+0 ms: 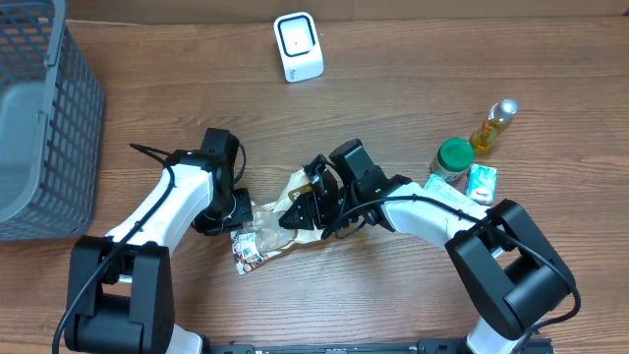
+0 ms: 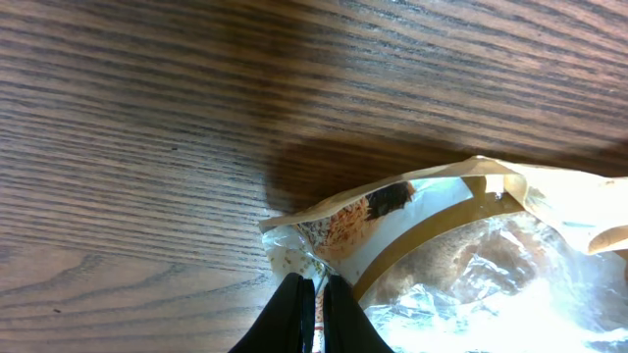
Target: Scan the item barcode
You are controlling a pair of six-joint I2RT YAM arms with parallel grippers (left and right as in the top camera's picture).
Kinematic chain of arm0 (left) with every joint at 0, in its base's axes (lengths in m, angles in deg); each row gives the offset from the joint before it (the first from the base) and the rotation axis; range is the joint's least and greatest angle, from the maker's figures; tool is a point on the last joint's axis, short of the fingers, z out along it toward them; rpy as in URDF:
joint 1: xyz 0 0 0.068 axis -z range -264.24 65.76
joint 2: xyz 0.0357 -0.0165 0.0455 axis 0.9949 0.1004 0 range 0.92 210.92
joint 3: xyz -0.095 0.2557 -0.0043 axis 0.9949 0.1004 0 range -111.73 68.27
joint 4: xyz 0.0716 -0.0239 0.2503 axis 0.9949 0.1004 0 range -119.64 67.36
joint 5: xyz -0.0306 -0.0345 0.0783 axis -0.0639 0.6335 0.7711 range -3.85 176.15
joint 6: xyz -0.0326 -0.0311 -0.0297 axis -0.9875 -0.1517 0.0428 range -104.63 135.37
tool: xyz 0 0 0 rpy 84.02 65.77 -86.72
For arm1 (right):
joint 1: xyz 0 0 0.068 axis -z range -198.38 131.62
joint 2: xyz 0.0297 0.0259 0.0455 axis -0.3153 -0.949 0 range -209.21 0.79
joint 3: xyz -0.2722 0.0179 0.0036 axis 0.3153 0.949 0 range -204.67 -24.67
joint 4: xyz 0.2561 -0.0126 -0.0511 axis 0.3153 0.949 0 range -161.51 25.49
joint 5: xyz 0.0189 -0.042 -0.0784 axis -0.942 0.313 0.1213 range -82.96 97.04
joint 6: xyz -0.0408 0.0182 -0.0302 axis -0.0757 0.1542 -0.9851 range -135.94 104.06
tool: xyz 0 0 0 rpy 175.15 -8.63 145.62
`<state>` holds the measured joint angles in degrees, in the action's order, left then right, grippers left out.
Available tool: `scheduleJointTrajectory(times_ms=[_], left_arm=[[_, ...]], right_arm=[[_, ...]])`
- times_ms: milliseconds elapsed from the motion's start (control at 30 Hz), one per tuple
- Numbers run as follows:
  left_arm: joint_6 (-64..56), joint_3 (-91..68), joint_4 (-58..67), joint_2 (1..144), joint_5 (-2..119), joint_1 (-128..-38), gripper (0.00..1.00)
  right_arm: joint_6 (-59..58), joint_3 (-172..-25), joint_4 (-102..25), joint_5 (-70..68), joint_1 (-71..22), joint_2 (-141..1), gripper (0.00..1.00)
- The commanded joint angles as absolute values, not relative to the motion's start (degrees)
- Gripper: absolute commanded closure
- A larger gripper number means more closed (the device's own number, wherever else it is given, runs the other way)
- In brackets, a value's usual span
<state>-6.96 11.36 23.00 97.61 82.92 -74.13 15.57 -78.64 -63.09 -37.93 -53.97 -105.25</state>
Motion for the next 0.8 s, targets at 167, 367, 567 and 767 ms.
scheduleJointTrajectory(times_ms=[167, 367, 567, 767], left_arm=[[-6.96, 11.97, 22.57, 96.82, 82.03, -74.08, 0.90], [-6.96, 11.97, 22.55, 96.82, 82.05, -74.08, 0.89], [-6.93, 11.97, 22.57, 96.82, 82.05, -74.08, 0.89], [-6.93, 11.97, 22.50, 96.82, 82.09, -74.08, 0.89]], right_arm=[[15.33, -78.14, -64.00, -38.04, -54.76, -105.69, 0.60], [15.26, -78.14, -63.94, -38.04, -54.76, -105.69, 0.71], [13.80, -78.14, -63.94, -37.98, -54.74, -105.69, 0.80], [13.80, -78.14, -63.48, -35.36, -54.74, -105.69, 0.80]])
